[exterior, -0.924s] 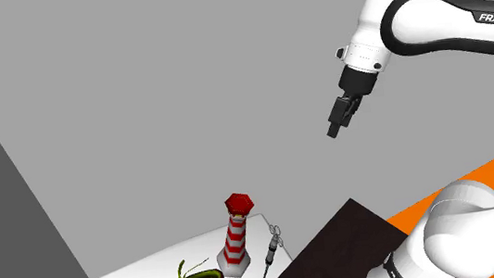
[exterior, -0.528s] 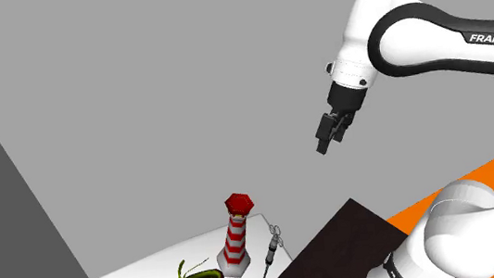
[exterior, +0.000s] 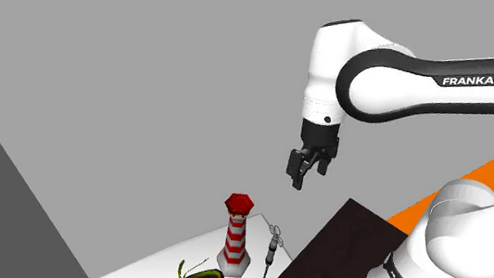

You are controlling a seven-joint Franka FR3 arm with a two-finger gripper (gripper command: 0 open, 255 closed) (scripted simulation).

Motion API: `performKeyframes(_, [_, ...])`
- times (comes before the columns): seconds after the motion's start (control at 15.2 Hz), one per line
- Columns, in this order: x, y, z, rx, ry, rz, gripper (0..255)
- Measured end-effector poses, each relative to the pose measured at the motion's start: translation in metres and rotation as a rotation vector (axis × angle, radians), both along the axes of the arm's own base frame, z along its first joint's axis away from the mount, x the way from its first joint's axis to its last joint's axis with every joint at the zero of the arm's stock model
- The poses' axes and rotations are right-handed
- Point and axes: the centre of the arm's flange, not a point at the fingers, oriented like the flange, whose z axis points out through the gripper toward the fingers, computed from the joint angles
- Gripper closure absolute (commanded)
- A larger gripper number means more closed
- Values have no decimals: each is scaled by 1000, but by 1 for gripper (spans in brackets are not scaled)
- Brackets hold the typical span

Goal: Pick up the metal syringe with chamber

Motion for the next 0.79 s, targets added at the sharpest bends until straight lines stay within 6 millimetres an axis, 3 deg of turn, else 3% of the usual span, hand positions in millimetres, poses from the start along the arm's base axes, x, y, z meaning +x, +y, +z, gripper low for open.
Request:
performKeyframes(0.53, [13,93,-58,-40,83,-150,0])
performKeyframes(0.79, [12,110,-82,-48,100,-182,0])
